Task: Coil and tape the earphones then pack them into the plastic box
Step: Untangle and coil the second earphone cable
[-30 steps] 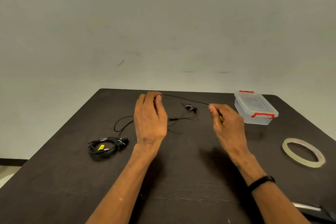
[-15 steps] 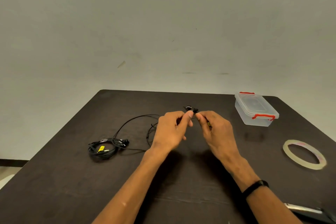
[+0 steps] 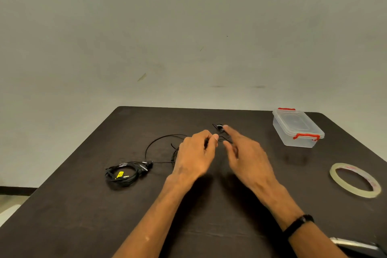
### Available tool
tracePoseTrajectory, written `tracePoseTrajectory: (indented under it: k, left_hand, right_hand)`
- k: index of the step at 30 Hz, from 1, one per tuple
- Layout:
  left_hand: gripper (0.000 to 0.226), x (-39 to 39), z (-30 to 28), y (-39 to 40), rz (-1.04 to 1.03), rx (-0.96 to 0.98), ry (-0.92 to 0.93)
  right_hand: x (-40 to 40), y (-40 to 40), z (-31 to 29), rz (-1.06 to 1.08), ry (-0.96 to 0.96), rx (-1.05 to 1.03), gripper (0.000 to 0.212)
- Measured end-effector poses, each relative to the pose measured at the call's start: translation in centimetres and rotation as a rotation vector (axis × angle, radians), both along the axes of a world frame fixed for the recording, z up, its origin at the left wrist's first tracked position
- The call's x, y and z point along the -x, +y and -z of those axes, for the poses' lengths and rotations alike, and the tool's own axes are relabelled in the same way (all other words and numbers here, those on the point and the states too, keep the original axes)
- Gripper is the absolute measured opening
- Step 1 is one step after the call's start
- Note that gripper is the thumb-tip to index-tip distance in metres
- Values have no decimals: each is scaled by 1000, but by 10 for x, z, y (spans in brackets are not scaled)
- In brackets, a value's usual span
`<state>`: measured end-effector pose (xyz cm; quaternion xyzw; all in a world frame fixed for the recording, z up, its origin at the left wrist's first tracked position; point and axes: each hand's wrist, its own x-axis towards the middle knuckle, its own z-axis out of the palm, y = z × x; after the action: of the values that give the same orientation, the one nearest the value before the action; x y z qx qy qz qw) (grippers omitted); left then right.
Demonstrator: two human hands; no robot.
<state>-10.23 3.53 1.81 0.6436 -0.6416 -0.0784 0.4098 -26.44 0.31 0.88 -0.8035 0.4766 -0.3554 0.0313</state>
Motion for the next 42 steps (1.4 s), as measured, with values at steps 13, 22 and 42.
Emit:
tracePoseTrajectory:
  k: [13,22,42]
  left_hand:
    - [40,-5,-3,1,75,-52,-38]
    - [37,2,1,1,100,102,-107]
    - [29,1,-3,1,69,191,-218]
  right_hand:
    - [30,-22,2,256,-642,-227,24]
    - [-8,8,7,-228,-168,-20,40]
    - [-5,16,-6,-257,-167,-74,36]
